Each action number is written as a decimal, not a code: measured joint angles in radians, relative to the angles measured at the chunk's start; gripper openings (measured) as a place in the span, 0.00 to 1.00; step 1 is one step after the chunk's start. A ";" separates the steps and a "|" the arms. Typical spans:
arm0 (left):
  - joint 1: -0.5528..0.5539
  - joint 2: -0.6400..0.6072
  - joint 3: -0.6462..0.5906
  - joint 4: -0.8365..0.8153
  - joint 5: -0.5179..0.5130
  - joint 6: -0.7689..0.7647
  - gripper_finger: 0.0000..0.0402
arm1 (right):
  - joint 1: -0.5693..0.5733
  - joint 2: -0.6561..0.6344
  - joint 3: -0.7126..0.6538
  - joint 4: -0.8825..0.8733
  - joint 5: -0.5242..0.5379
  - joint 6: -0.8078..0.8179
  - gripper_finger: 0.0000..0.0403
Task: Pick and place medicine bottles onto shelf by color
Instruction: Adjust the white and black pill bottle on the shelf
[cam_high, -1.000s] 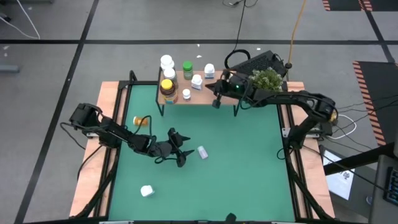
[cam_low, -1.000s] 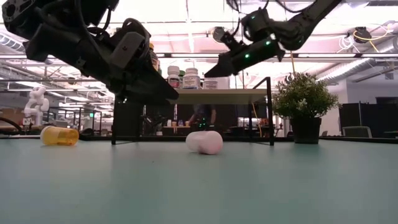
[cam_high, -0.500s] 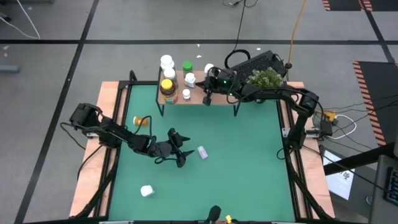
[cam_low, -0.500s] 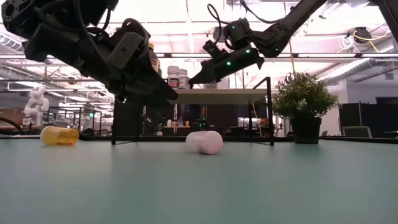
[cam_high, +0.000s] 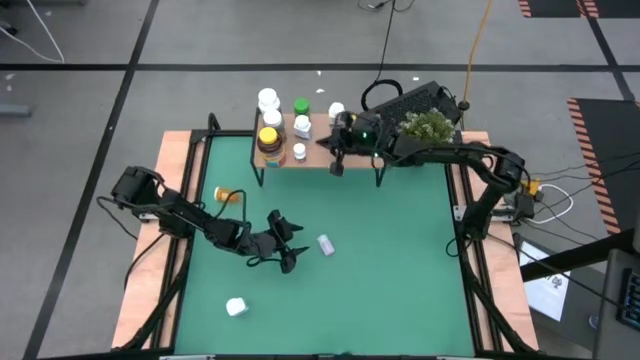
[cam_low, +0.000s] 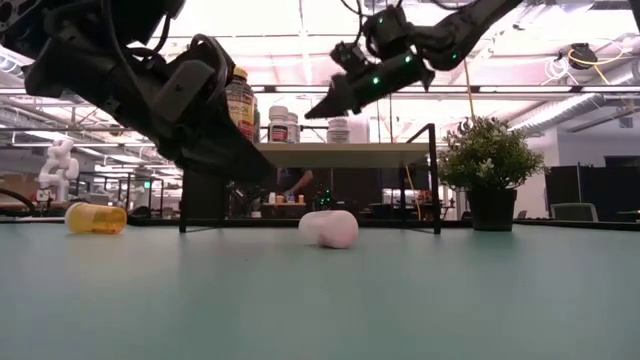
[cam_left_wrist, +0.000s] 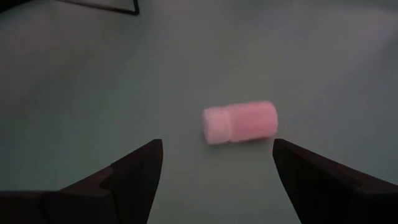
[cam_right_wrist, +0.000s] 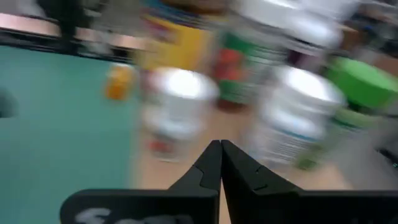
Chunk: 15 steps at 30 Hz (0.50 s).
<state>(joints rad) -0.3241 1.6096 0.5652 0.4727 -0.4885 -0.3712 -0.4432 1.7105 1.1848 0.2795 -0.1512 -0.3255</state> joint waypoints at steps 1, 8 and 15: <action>0.000 0.000 0.000 -0.010 0.000 -0.005 0.76 | 0.021 -0.004 -0.009 0.001 -0.011 0.003 0.00; 0.000 0.000 0.000 -0.016 0.000 -0.055 0.76 | 0.150 0.021 -0.112 0.177 0.019 -0.017 0.00; 0.019 0.000 0.000 0.015 -0.006 -0.026 0.76 | 0.215 0.127 -0.091 0.434 0.079 0.030 0.00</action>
<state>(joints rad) -0.3048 1.6096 0.5652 0.4873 -0.4942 -0.3968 -0.2280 1.8380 1.0941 0.7139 -0.0724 -0.2955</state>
